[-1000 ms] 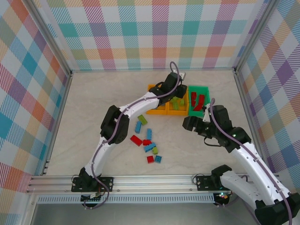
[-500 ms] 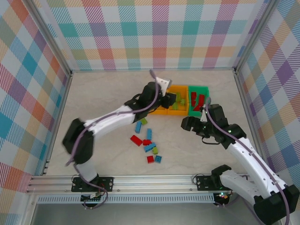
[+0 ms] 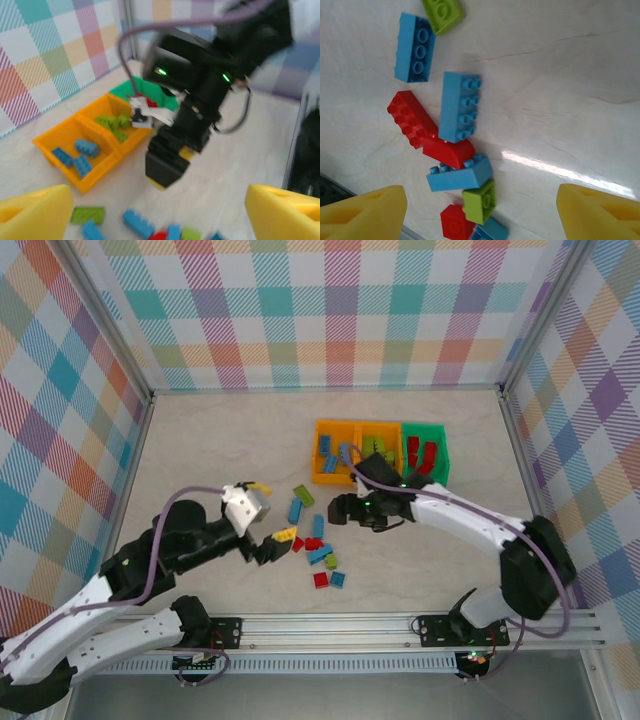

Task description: Sort the legos into containers by color

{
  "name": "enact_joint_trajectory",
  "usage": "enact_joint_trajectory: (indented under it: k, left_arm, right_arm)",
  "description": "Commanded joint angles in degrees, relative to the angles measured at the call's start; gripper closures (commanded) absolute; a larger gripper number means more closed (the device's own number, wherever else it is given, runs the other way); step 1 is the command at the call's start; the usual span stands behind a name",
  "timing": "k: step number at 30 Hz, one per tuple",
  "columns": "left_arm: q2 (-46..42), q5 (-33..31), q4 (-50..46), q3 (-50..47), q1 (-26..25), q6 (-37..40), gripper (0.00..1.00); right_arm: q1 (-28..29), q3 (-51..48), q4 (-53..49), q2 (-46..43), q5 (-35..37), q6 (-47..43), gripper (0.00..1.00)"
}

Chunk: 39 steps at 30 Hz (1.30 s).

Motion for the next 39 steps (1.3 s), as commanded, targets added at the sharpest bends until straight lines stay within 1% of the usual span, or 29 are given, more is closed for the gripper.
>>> enact_joint_trajectory:
  k: [1, 4, 6, 9, 12, 17, 26, 29, 32, 36, 39]
  left_arm:
    - [-2.7, 1.4, -15.1, -1.5, -0.6, 6.9, 0.01]
    - [-2.8, -0.7, -17.1, -2.8, -0.6, 10.6, 0.00]
    - [-2.2, -2.2, -14.4, -5.0, -0.6, 11.4, 0.00]
    - [-1.3, -2.0, -10.4, -8.3, -0.6, 12.2, 0.00]
    - [-0.5, -2.6, -11.1, -9.5, -0.5, 12.6, 0.00]
    - [-2.4, -2.7, -10.4, -11.4, -0.4, 11.9, 0.00]
    - [-4.8, -3.5, -9.6, -12.6, 0.1, 12.3, 0.00]
    - [-4.8, -3.0, -9.6, -12.7, 0.2, 12.2, 0.00]
    - [-5.1, -2.2, -9.3, -13.1, 0.3, 12.3, 0.00]
    - [-5.5, -1.4, -9.3, -13.3, 0.5, 12.8, 0.00]
    - [-6.0, -1.4, -8.7, -13.7, 1.1, 13.0, 0.00]
  right_arm:
    - [2.4, 4.5, 0.0, 6.3, 1.2, 0.5, 0.22]
    - [4.1, 8.7, -1.7, 11.6, 2.6, 0.0, 0.25]
    - [4.9, 10.6, -2.7, 14.4, 3.3, -0.4, 0.31]
    - [5.5, 13.1, -4.2, 18.6, 5.5, -0.9, 0.43]
    - [5.8, 15.4, -4.4, 22.2, 6.5, -1.5, 0.53]
    - [5.9, 17.1, -3.0, 25.8, 6.1, -1.2, 0.61]
    - [5.9, 19.4, -3.3, 29.0, 7.7, -1.3, 0.67]
    - [5.8, 20.2, -4.0, 28.2, 8.8, -1.7, 0.73]
    - [5.8, 20.9, -4.3, 23.9, 10.4, -2.9, 0.76]
    - [4.5, 22.1, -4.4, 17.3, 16.8, -5.5, 0.77]
    - [1.5, 23.7, -3.1, 15.5, 22.4, -8.5, 0.76]
